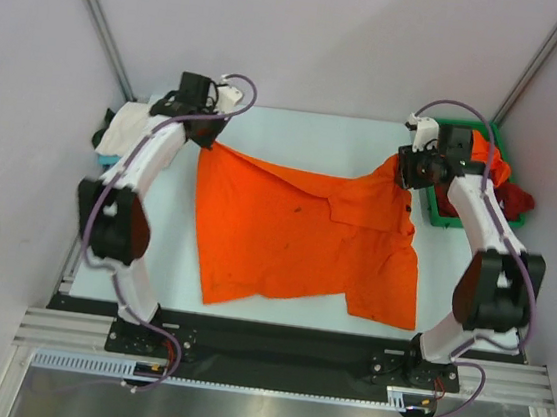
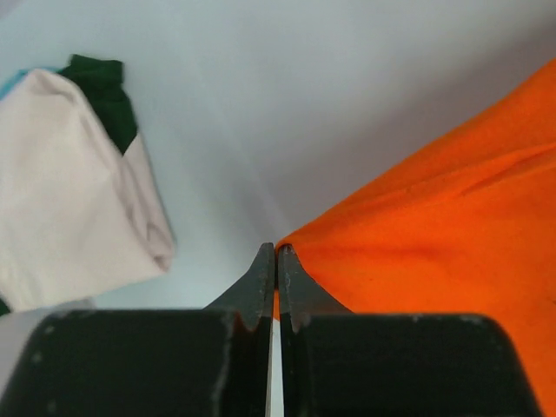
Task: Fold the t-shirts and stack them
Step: Flatten the tshirt out
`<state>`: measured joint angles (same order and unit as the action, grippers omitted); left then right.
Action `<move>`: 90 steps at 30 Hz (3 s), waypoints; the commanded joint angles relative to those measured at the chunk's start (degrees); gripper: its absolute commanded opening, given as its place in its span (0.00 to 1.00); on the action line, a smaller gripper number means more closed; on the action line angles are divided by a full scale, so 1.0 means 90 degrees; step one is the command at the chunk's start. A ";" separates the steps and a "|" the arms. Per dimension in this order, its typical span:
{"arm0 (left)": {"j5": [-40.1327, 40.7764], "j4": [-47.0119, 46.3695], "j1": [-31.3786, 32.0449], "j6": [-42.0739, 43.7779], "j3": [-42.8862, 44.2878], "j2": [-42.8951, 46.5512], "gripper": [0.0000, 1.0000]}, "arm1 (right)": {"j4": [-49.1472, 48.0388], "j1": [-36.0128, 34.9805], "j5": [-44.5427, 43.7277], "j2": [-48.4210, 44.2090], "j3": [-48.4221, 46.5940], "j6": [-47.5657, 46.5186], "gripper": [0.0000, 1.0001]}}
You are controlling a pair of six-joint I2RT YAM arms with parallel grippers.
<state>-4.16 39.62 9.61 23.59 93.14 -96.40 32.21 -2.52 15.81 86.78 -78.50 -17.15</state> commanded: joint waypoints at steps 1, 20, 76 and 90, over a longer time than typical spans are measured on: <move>0.0443 0.0284 -0.0052 0.0025 0.1269 -0.1639 0.01 | -0.0491 0.0114 0.0391 0.0932 -0.0652 0.0196 0.48; 0.0443 0.0413 0.0183 -0.0327 0.1722 -0.2434 0.00 | 0.2329 0.0671 0.2491 0.2827 -0.1395 -0.2030 0.35; 0.0931 0.0315 0.0241 -0.0385 0.1643 -0.2697 0.00 | 0.2515 0.0300 0.1466 0.3824 -0.1376 -0.2284 0.24; 0.1000 0.0296 0.0271 -0.0376 0.1604 -0.2658 0.00 | 0.2447 0.0144 0.1436 0.3717 -0.1190 -0.2265 0.24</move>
<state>3.97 43.75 11.51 20.99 107.55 -121.71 54.30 -0.16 29.10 121.49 -89.84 -37.52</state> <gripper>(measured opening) 0.010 0.258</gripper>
